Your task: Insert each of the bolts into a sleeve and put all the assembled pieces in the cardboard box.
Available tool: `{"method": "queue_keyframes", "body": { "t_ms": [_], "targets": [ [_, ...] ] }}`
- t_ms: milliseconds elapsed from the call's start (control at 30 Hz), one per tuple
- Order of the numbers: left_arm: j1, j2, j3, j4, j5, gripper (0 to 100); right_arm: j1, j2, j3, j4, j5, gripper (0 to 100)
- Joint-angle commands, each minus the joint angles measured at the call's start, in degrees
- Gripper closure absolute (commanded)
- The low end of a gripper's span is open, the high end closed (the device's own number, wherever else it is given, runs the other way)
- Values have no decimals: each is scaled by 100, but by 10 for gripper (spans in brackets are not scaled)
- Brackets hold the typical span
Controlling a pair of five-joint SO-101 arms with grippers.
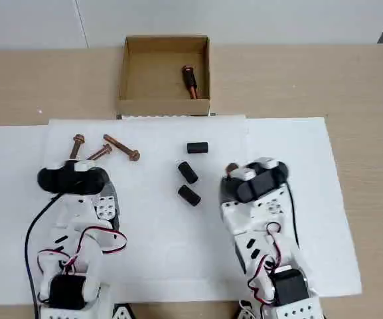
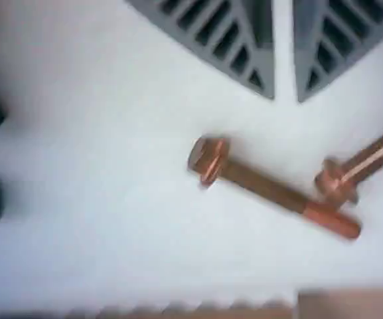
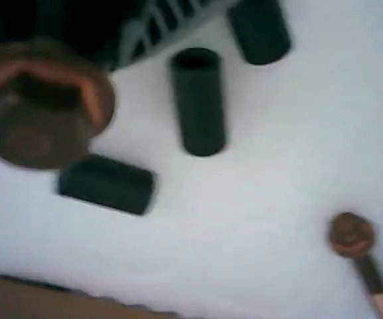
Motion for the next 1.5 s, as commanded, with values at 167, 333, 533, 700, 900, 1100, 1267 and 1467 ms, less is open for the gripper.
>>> {"method": "queue_keyframes", "body": {
  "t_ms": [167,333,533,700,900,1100,1267,1467],
  "targets": [
    [-44,-44,497,9,-404,995,145,453,-1011,-198,-501,995],
    [-44,-53,681,-26,-404,995,110,2343,-2418,-251,-536,996],
    [-26,-53,681,-26,-404,995,119,4980,-4440,-251,-519,995],
    [-26,-53,681,-26,-404,995,127,6818,-5916,-251,-501,995],
    [-26,-53,681,-26,-404,995,119,8602,-7657,-470,202,995],
    [-26,-53,681,-26,-404,995,92,10132,-9011,-980,1732,995],
    [-26,-53,681,-26,-404,995,40,11213,-9952,-1288,2673,995],
    [-26,-53,681,-26,-396,995,-277,12242,-10620,-1807,3481,995]
  ]
}}
